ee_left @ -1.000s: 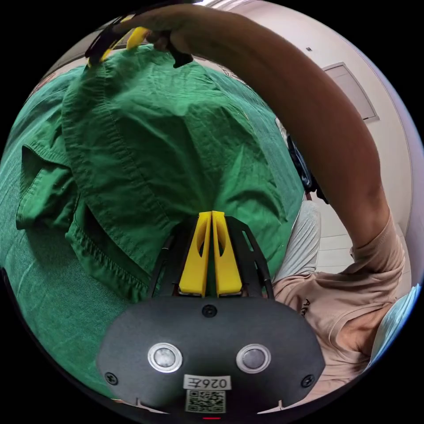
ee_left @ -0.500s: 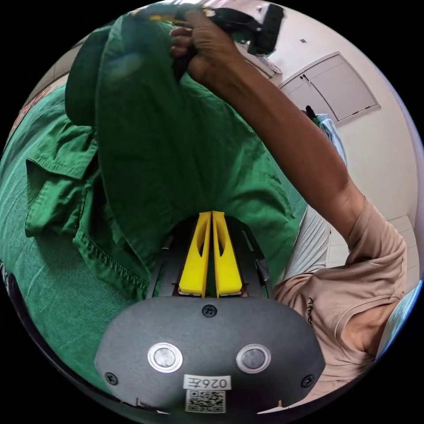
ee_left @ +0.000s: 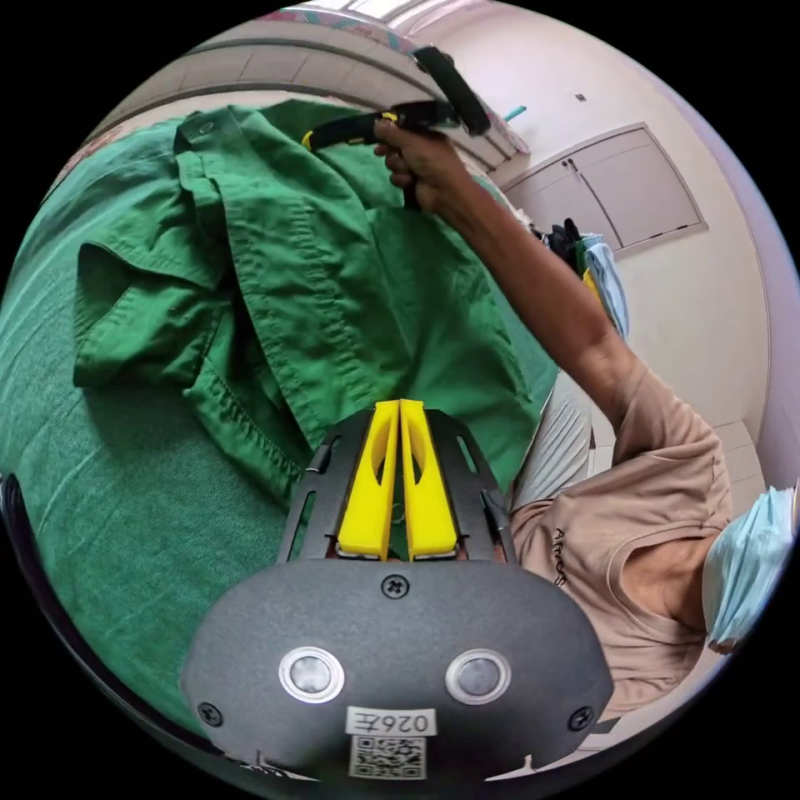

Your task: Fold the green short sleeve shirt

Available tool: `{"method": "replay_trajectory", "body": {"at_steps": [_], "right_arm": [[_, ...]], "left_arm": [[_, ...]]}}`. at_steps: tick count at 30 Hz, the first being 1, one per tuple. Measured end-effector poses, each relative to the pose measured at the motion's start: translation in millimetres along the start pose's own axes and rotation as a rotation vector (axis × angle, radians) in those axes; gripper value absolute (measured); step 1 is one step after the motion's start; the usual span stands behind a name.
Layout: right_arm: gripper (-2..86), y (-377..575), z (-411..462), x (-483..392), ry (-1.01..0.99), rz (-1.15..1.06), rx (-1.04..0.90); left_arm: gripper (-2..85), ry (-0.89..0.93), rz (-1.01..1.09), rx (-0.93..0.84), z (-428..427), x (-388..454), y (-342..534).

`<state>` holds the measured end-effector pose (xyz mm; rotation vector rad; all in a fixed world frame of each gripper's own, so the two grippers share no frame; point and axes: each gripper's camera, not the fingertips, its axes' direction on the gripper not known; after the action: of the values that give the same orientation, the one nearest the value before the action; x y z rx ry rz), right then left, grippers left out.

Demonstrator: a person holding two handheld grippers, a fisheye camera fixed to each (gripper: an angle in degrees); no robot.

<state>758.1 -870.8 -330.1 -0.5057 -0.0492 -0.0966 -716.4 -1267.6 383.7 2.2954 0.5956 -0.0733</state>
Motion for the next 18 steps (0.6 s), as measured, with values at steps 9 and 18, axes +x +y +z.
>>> {"method": "replay_trajectory", "body": {"at_steps": [9, 18], "right_arm": [[-1.0, 18.6, 4.1, -101.6, -0.099, -0.187, 0.167], [-1.0, 12.7, 38.5, -113.8, 0.157, -0.131, 0.123]], "left_arm": [[-1.0, -0.175, 0.091, 0.348, -52.8, 20.7, 27.5], [-1.0, -0.294, -0.047, 0.255, -41.0, -10.9, 33.7]]}}
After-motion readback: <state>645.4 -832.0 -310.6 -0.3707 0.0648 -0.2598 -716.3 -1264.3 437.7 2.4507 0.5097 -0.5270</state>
